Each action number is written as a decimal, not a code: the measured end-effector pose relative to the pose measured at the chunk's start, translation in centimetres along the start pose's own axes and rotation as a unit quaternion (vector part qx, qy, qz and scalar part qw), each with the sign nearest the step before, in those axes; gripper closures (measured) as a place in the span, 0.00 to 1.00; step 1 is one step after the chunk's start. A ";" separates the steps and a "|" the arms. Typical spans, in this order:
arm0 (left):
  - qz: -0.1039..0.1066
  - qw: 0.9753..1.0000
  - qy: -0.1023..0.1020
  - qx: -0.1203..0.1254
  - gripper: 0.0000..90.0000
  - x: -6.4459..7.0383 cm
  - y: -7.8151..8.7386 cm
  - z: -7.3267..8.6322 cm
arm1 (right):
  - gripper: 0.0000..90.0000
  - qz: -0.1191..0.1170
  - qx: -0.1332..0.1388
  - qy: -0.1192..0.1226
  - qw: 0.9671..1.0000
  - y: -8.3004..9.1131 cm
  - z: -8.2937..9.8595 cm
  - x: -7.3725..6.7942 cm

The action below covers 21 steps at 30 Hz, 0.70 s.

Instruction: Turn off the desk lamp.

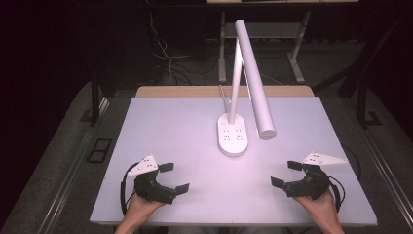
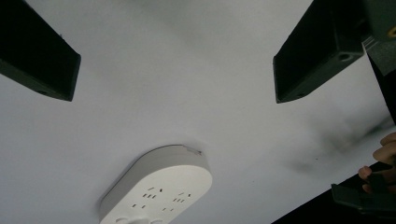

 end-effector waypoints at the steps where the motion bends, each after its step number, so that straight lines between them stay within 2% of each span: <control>1: 0.000 1.000 0.000 0.000 0.00 0.0 0.0 0.0 | 0.01 0.000 -0.001 -0.004 1.000 0.1 0.0 0.0; 13: -0.001 1.000 0.000 0.000 0.00 0.0 0.0 0.0 | 0.01 -0.007 0.008 -0.010 1.000 0.6 0.1 0.0; 21: -0.004 1.000 -0.001 0.000 0.00 -0.1 0.2 0.0 | 0.01 -0.013 0.002 -0.013 1.000 0.6 0.2 -0.2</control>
Point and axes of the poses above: each handheld gripper's, and its own axes: y roughly backward along the jaws, z roughly out of its underside, x roughly to its right, the point moved 4 cm from there along -y, roughly forward along the jaws, and after that the axes turned 7 degrees about -x, right-handed, at the moved point
